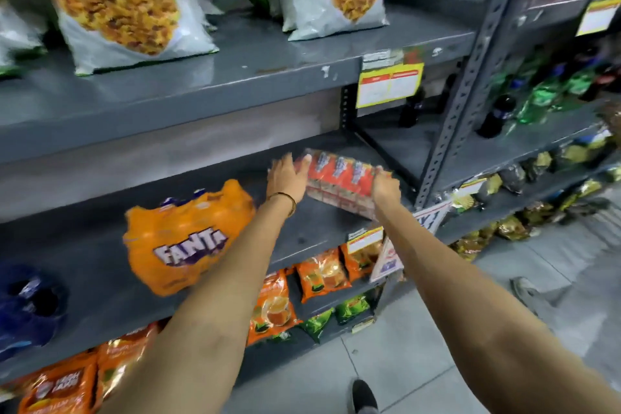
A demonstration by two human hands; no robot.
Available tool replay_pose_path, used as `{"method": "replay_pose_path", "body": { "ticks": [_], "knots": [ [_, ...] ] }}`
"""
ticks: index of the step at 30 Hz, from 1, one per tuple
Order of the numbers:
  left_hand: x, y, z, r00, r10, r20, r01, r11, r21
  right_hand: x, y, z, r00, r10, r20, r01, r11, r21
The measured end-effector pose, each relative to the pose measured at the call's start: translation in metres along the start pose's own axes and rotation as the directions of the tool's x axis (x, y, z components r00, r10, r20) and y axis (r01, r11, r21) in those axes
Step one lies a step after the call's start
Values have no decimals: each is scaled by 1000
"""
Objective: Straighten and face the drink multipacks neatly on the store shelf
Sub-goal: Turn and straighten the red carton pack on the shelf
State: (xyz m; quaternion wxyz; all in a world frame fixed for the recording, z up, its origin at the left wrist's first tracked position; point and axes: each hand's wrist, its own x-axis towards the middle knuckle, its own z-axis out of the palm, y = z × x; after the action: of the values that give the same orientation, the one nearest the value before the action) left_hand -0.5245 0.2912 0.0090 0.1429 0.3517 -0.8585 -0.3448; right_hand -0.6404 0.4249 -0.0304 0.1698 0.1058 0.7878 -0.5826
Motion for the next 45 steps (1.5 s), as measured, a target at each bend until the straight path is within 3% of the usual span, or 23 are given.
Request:
{"method": "replay_pose_path", "body": {
  "ticks": [4, 8, 12, 16, 23, 27, 30, 32, 36, 40, 42, 45],
  "knots": [
    [55, 22, 25, 978, -178, 108, 181, 983, -18, 86, -1, 1, 981, 96, 169, -87, 994, -62],
    [90, 36, 30, 938, -272, 212, 268, 962, 49, 53, -43, -21, 927, 236, 291, -214, 971, -105],
    [115, 29, 34, 921, -317, 226, 342, 936, -79, 36, -61, -33, 869, 337, 362, -279, 939, -203],
    [134, 21, 45, 913, -338, 231, 391, 887, -248, 29, -71, -42, 854, 333, 400, -284, 942, -178],
    [118, 24, 51, 860, -473, 194, 510, 771, -381, 49, -63, -17, 909, 315, 272, -262, 941, -214],
    [102, 19, 45, 869, -485, -99, 414, 822, -391, 51, -55, -6, 981, 99, 166, -68, 981, -182],
    [86, 15, 44, 814, -556, -168, 342, 692, -635, 50, -50, -4, 995, -81, 55, 84, 995, -55],
    [72, 3, 49, 780, -591, -207, 304, 646, -700, 45, -47, -3, 992, -125, -10, 125, 985, 115],
    [56, -13, 52, 776, -621, -113, 346, 568, -746, 48, -42, -10, 987, -162, 2, 161, 981, 106],
    [71, -4, 26, 815, -574, -84, 418, 681, -601, 49, -49, -10, 986, -161, -49, 161, 987, -5],
    [74, 3, 19, 861, -507, 40, 430, 682, -592, 41, -53, -5, 994, -73, -77, 67, 994, -81],
    [79, 1, 23, 878, -450, 165, 463, 709, -531, 22, -52, 12, 994, 76, -82, -80, 996, -46]
  ]
}}
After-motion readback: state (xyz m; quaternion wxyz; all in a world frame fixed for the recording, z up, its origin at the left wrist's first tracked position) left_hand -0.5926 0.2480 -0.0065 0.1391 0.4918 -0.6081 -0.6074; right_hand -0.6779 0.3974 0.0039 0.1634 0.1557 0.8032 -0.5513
